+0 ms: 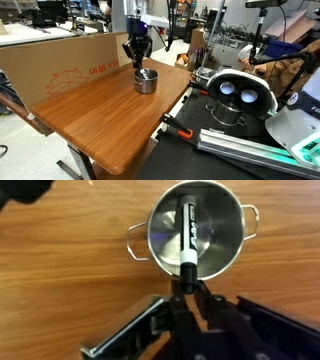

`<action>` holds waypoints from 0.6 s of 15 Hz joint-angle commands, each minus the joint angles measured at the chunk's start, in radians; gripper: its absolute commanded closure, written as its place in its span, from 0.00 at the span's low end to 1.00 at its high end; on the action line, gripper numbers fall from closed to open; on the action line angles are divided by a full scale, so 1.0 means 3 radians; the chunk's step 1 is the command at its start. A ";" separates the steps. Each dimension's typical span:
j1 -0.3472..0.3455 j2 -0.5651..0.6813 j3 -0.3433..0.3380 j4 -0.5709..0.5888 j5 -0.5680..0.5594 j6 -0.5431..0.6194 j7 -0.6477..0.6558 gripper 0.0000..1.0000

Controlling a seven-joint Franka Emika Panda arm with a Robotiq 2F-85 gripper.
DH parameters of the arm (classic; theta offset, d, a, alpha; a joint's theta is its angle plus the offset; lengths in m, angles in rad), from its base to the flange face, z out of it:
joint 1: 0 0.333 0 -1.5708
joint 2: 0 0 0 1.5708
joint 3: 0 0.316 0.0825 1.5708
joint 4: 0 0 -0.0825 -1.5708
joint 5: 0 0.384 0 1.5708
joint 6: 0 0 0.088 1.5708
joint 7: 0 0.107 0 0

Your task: Pick up the pen from the silver pot and put it on the table.

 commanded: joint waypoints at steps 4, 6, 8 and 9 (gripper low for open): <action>-0.0070 -0.0035 0.0057 0.0116 0.0082 -0.0347 -0.0104 0.95; -0.0068 -0.0117 0.0051 0.0085 0.0076 -0.0415 -0.0131 0.95; -0.0064 -0.0207 0.0038 0.0068 0.0080 -0.0437 -0.0116 0.95; -0.0064 -0.0265 0.0031 0.0062 0.0089 -0.0448 -0.0101 0.95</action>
